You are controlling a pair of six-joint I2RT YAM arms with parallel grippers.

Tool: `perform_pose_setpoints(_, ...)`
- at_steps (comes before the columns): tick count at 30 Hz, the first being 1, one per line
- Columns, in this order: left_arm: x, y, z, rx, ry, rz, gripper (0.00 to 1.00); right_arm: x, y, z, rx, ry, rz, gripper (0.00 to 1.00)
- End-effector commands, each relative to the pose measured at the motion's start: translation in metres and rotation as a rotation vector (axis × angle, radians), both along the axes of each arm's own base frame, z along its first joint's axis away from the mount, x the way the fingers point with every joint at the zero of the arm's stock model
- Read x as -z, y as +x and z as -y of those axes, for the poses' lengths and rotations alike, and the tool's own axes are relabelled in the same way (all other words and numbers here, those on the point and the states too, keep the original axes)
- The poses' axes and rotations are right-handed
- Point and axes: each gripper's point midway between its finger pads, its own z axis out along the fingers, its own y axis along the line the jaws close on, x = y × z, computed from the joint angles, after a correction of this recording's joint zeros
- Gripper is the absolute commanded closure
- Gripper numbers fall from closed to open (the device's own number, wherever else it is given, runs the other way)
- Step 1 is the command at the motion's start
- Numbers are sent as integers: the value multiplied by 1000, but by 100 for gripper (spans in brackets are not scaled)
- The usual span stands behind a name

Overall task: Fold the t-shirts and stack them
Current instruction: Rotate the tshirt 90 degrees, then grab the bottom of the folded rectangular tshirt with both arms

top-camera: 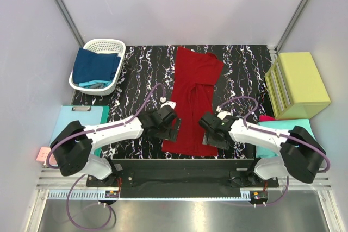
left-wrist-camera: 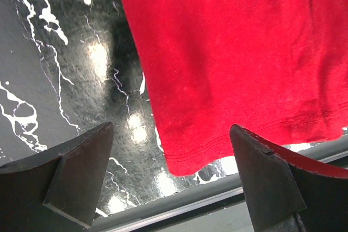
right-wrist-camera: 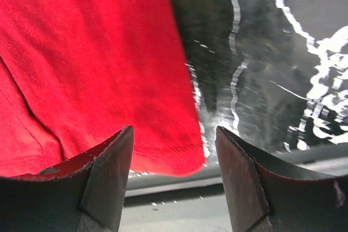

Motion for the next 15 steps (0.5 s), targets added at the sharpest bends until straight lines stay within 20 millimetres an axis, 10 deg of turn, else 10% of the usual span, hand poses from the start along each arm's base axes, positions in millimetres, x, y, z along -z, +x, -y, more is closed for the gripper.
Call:
perform_pose_setpoints(1,-5,2,13,-3,-68,13,8,0,9,-29,-15,68,24,31)
perform_pose_setpoints(15,2,-23,15,18,-98,-40,12,4,-17,-29,-7,69,-15,38)
